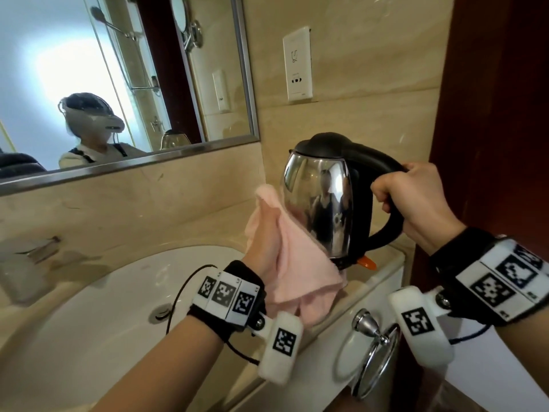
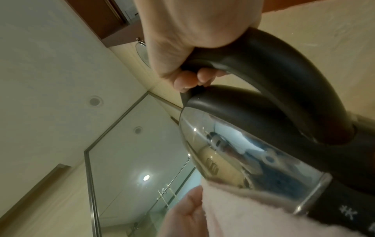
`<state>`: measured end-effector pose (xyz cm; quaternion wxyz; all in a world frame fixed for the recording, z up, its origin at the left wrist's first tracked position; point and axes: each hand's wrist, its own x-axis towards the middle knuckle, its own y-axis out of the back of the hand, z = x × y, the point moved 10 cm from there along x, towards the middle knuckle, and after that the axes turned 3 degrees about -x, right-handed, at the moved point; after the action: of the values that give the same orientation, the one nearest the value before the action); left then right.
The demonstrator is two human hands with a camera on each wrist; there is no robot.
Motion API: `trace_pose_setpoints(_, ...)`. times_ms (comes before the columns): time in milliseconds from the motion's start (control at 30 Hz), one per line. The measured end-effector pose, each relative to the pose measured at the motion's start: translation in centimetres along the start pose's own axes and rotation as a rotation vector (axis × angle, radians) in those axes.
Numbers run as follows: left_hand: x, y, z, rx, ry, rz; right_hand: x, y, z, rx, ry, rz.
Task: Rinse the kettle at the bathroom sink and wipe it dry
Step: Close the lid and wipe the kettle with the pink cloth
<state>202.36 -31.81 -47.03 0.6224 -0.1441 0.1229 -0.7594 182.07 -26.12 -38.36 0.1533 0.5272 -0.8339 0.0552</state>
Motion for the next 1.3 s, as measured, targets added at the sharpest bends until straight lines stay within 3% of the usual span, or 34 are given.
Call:
trace_pose_setpoints(100, -1.0, -1.3, 0.2, 0.24, -0.105, 0.047, 0.5, 0.1, 0.5, 0.001, -0.011, 0.042)
trace_pose_setpoints(200, -2.4, -3.9, -1.2, 0.532, -0.089, -0.015, 0.9, 0.2, 1.4, -0.017, -0.022, 0.081)
trace_pose_setpoints(300, -2.4, -4.6, -3.4, 0.749, 0.011, -0.073, 1.4, 0.6, 2.7, -0.033, -0.039, 0.13)
trace_pose_setpoints(400, -2.1, -4.8, -5.0, 0.727, 0.12, -0.152, 1.9, 1.2, 4.1, -0.093, -0.049, 0.174)
trace_pose_setpoints(533, 0.2, -2.6, -4.6, 0.729, 0.189, 0.049, 2.4, 1.4, 5.3, -0.153, -0.038, 0.188)
trace_pose_setpoints(733, 3.2, -0.4, -4.9, 0.658, 0.152, 0.167, 3.5, 1.2, 6.6, -0.191, -0.024, 0.173)
trace_pose_setpoints(800, 3.2, 0.5, -3.2, 0.76, 0.073, 0.245, 3.7, 1.1, 7.0, -0.183, -0.03, 0.171)
trace_pose_setpoints(867, 3.2, 1.4, -2.0, 1.001, 0.02, 0.283, 4.0, 1.0, 7.5, -0.17, -0.042, 0.173)
trace_pose_setpoints(967, 3.6, 2.0, -4.1, 1.302, 0.203, 0.114, 4.4, 0.8, 7.7, -0.165, -0.052, 0.173)
trace_pose_setpoints(1067, 3.5, 2.8, -7.8, 1.327, 0.427, -0.054, 5.1, 0.3, 7.5, -0.181, -0.038, 0.139)
trace_pose_setpoints(1167, 3.6, 2.3, -8.1, 1.417, 0.429, -0.154, 5.7, -0.2, 7.2, -0.204, -0.025, 0.14)
trace_pose_setpoints(1300, 4.1, 3.4, -5.2, 1.525, 0.323, -0.104, 6.0, -0.9, 7.5, -0.185, -0.036, 0.161)
